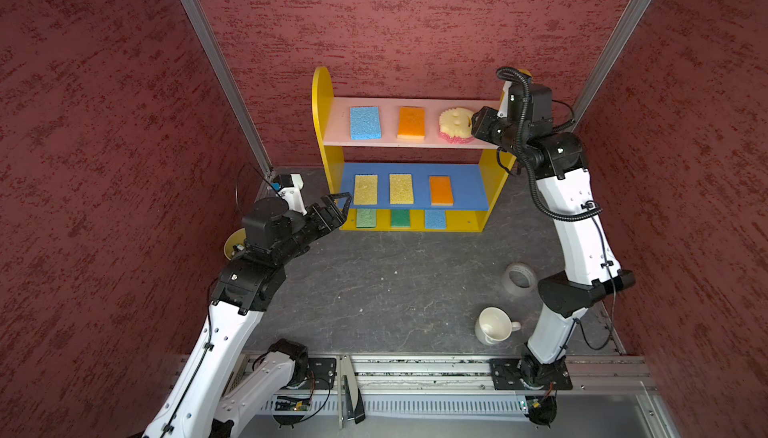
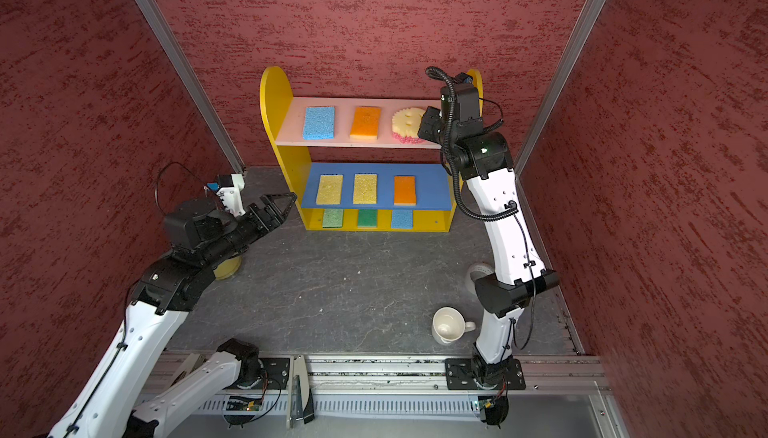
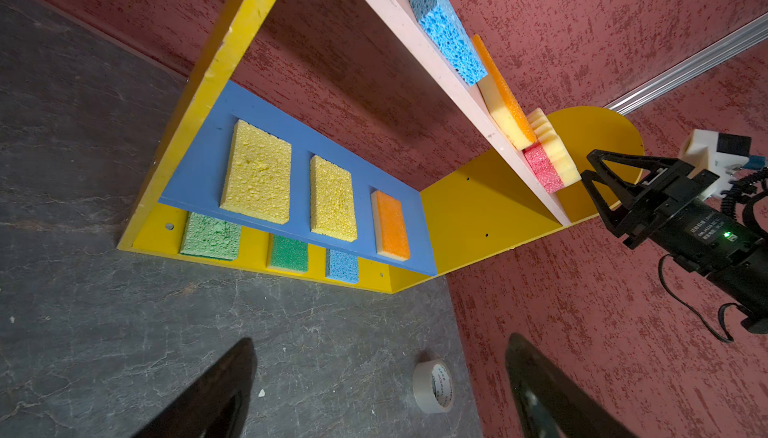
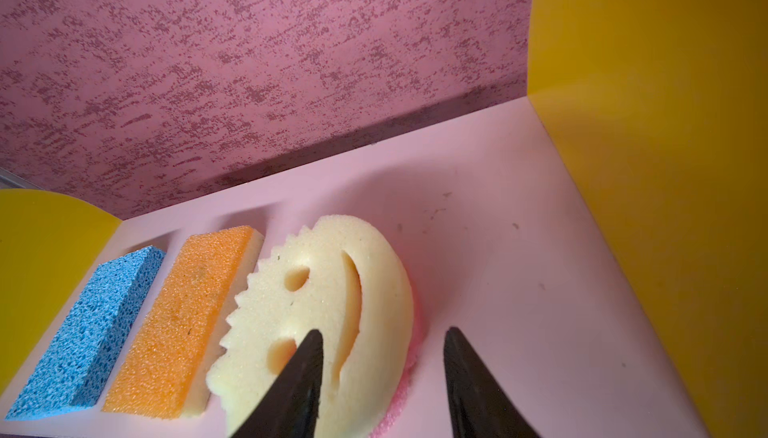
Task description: Place and organize the cleaning sponges onto the shelf
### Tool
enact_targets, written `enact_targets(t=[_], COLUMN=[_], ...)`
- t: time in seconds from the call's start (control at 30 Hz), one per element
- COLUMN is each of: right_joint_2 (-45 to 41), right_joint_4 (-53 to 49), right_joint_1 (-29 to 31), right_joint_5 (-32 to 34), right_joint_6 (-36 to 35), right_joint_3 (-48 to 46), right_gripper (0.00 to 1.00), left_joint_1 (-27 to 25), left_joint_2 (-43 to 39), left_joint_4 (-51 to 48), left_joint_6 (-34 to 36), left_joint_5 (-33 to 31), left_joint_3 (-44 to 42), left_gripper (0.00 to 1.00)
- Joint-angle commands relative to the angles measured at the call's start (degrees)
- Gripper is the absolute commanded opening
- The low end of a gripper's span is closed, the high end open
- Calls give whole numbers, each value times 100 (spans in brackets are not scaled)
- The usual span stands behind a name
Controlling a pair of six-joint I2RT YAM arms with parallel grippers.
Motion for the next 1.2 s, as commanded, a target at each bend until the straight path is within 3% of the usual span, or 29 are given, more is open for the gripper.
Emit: enact_targets(t=[0.0,0.1,0.17,0.23,0.3,0.4,0.53,0.97,1.17], right_joint_2=[-207,-349,-518,-747,-1063,-1474,-1660,-1365,-1302], right_joint_4=[83,114,195,343,645,1025,1273,1521,1583], right_joint_1=[-59,-58,-49,-40,-33,-27,-34,-31,-51], right_joint_5=[-27,-274,-529,-757,-951,-1193,-1412,-1612,-1589], right_joint_6=[23,15,19,40,74,155,226,339,340], right_joint_3=[-14,-84,-331,-779,-1393,-2124,-2575,-2673,-2704], right_gripper=[50,43,23,8,0,0,0,0,0], left_joint_1=[36,38,37,36,40,29,-2,-24,-114], left_joint_2=[26,197,290,347,456,767,1057,1924,2229], left_joint_4=[151,100,148,234,329,303,363,391,240], left_joint_6=[31,128,142,140,138,212,214,327,492], left_joint_5=[112,205,259,291,328,507,655,800,293], left_joint_3=[-7,261,361,403,506,922,1227,2039,2442], left_gripper=[93,90,85,76,57,45,42,34,24])
